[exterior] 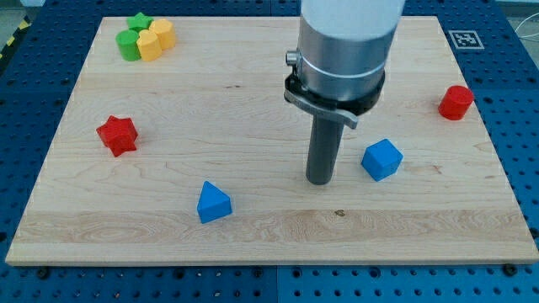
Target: Move the blue cube to the red circle
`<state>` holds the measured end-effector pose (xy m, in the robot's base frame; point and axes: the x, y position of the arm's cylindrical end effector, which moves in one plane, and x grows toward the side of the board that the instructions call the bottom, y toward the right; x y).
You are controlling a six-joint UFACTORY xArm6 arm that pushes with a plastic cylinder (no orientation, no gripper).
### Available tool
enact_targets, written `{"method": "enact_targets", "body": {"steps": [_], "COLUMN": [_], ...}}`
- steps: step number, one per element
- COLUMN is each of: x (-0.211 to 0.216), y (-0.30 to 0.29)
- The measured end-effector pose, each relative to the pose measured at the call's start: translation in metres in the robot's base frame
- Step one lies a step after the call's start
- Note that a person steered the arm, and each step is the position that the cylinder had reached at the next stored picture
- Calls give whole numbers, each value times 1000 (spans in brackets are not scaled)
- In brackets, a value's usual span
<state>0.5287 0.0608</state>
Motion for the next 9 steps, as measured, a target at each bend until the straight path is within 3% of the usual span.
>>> {"method": "enact_targets", "body": {"steps": [4, 9], "x": [4, -49], "y": [93, 79]}}
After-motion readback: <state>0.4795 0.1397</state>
